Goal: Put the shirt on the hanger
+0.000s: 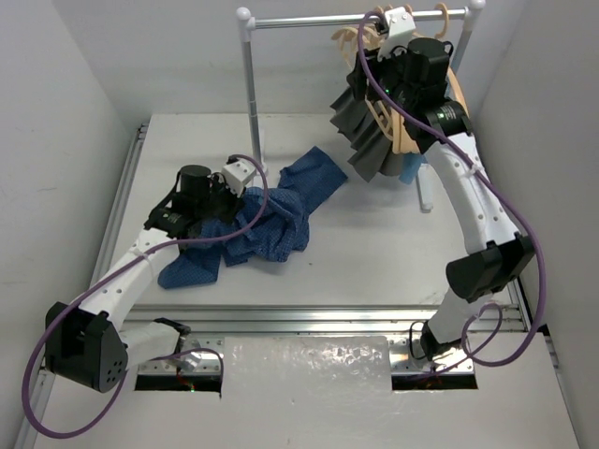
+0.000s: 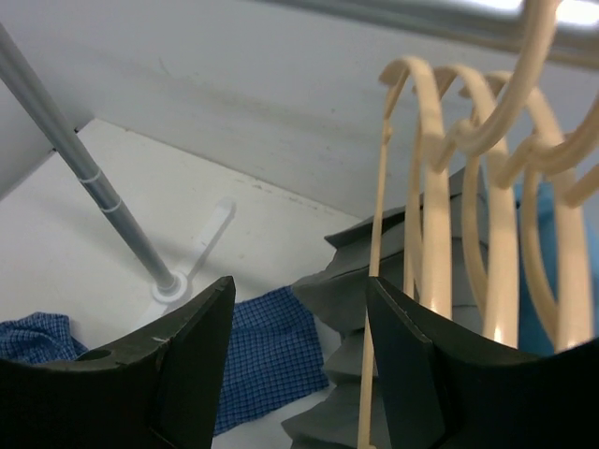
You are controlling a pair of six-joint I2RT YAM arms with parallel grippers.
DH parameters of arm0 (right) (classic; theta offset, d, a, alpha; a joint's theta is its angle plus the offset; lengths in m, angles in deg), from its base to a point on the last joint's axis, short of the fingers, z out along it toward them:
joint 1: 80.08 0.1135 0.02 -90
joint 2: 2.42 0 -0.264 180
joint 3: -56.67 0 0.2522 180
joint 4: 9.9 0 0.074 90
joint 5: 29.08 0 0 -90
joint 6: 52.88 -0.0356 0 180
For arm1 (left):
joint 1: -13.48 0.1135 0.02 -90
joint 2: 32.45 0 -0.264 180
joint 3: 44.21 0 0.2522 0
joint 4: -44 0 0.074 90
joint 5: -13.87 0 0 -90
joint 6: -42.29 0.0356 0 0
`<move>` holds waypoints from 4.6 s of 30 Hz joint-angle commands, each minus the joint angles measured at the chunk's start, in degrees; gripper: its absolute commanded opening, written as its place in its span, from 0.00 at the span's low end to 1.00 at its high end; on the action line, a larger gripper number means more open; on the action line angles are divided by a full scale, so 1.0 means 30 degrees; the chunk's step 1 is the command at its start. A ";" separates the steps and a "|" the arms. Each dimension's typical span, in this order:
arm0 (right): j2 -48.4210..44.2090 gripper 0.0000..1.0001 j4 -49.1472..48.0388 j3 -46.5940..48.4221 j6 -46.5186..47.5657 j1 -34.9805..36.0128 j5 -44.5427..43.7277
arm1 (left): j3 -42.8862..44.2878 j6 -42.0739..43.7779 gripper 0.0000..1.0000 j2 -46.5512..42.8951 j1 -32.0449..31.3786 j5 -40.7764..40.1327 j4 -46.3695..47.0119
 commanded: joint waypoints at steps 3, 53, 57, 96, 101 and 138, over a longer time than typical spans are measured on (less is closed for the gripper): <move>-0.2227 0.60 -0.2321 -0.0708 0.0946 -0.0054 0.0185 | -0.0010 -0.0018 0.00 0.0134 0.0122 0.0432 0.0970; 0.0644 0.34 -0.1064 -0.0386 0.0683 -0.1606 0.0623 | -0.0918 0.0012 0.00 -0.0333 0.0122 0.0491 0.0824; -0.0232 0.18 -0.1968 -0.1439 0.0712 -0.1606 0.2437 | -0.0946 0.0070 0.00 -0.0392 0.0122 0.0432 0.0795; -0.3893 0.00 -0.4663 -0.4421 0.0742 -0.1606 0.4752 | -0.0245 0.0187 0.00 -0.0187 0.0122 0.0315 0.0531; -0.7872 0.00 -0.6419 -1.0574 0.0245 -0.1577 0.7652 | 0.0048 0.0071 0.00 0.0222 0.0181 0.0169 0.0735; -1.6498 0.00 -0.3378 -2.2184 -0.0811 -0.0406 1.3194 | 0.5118 0.0391 0.03 0.6405 0.1265 -0.0624 -0.0025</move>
